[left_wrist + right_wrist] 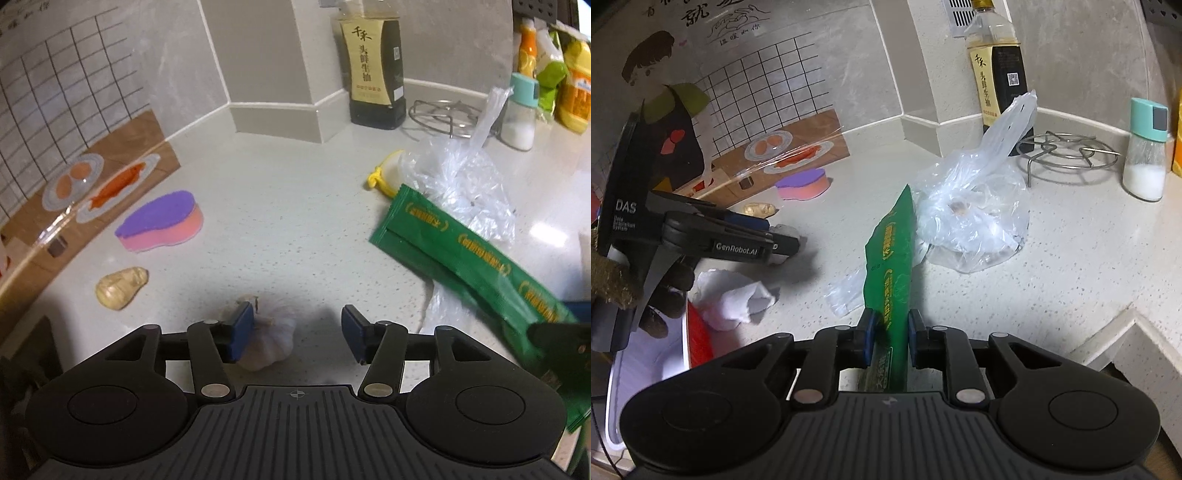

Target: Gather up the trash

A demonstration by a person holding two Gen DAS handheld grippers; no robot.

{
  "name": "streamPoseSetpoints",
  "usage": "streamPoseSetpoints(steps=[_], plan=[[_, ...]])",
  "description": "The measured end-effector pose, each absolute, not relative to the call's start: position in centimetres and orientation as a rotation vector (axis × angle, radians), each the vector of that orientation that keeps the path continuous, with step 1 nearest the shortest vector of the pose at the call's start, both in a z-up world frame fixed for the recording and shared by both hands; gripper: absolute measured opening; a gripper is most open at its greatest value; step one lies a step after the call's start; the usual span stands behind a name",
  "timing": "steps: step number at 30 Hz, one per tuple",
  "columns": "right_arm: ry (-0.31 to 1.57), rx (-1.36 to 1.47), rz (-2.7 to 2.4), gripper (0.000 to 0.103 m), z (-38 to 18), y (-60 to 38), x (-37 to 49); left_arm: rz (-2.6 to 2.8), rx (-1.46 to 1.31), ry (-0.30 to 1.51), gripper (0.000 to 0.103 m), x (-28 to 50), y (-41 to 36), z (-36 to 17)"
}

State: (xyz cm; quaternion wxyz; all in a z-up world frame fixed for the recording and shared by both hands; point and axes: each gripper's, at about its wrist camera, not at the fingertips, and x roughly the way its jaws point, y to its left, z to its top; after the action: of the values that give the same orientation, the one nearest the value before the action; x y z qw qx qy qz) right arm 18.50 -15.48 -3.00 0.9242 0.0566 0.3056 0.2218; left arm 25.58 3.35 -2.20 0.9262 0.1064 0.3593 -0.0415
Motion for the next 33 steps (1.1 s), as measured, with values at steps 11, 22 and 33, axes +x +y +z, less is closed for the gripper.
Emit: streamPoseSetpoints(steps=[11,22,33], plan=[[0.623,0.12,0.45,0.026,-2.9,-15.9,17.8,0.003,0.043,0.766,0.053,27.4,6.8,-0.7],[0.61,0.119,0.448,0.038,-3.3,-16.5,17.4,0.041,0.026,0.821,0.056,29.5,7.6,-2.4],[0.608,0.104,0.465,0.039,-3.4,-15.2,19.6,0.048,0.245,0.796,0.057,29.0,4.5,-3.3]])
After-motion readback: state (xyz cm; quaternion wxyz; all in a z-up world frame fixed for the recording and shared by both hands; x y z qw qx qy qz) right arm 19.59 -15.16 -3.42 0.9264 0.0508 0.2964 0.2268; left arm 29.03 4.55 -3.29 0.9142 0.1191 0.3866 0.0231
